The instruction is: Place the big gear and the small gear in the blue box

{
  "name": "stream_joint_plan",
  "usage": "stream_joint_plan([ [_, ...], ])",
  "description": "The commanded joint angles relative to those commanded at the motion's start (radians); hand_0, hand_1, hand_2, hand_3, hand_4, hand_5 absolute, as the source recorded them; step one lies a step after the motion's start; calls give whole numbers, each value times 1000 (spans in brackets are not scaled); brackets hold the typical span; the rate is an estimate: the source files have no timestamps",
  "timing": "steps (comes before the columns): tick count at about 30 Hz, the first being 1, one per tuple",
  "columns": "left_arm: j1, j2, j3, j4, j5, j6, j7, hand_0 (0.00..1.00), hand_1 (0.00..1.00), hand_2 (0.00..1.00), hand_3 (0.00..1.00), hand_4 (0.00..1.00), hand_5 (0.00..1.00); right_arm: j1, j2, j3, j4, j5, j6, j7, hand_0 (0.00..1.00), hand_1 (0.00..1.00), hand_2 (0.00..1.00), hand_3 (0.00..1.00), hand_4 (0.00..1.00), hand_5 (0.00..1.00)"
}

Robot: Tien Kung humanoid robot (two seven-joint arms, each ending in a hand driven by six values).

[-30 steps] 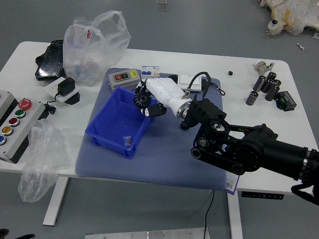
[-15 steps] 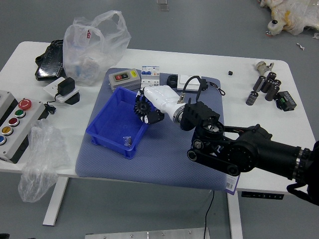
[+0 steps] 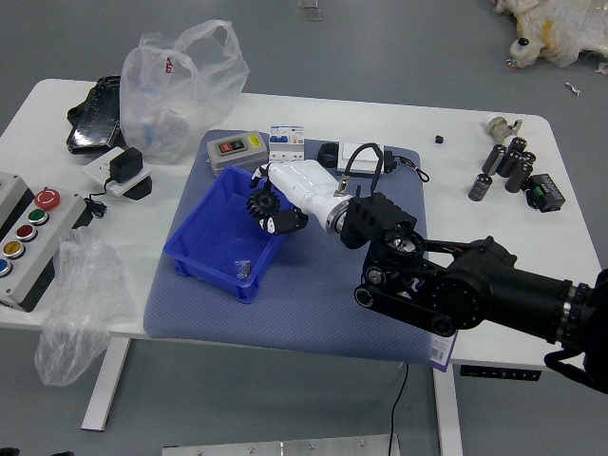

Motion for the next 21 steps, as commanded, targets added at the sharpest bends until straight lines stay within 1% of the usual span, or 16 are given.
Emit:
stream_joint_plan([
  [5,-1,3,-8,-1,0,10,-12,663,570,590,757,749,685,-2,3,13,-11,-35,8,-4,641,823,853,954,826,292],
  [6,-1,3,-8,-1,0,10,-13,663,568,590,755,753,714,-3,3,16,-12,-40,8,-5,692,909,977,998,889,332],
  [11,0,3,-10,-1,0,10,-12,663,568,590,755,753,714,-13,-3,48,-9,-61,1,-7,692,909,977,998,889,332],
  [12,0,3,-9,-1,0,10,-12,662,568,589,754,747,675,-17,-7,61,-4,-66,-2,-7,669,861,894,967,894,331],
  [14,0,3,-7,-1,-4,11,-14,662,568,589,754,747,675,-37,-26,102,25,-85,-14,-8,669,861,894,967,894,331],
  [17,1,3,-3,0,-9,12,-16,662,568,589,754,747,675,-78,-70,170,81,-111,-21,-20,669,861,894,967,894,331],
  [18,2,3,-4,0,-8,11,-15,663,568,588,753,739,645,-101,-94,200,109,-120,-20,-33,585,746,796,898,888,320],
  [21,4,3,-7,-1,-8,12,-13,663,568,588,753,739,645,-145,-134,253,160,-127,-10,-62,585,746,796,898,888,320],
])
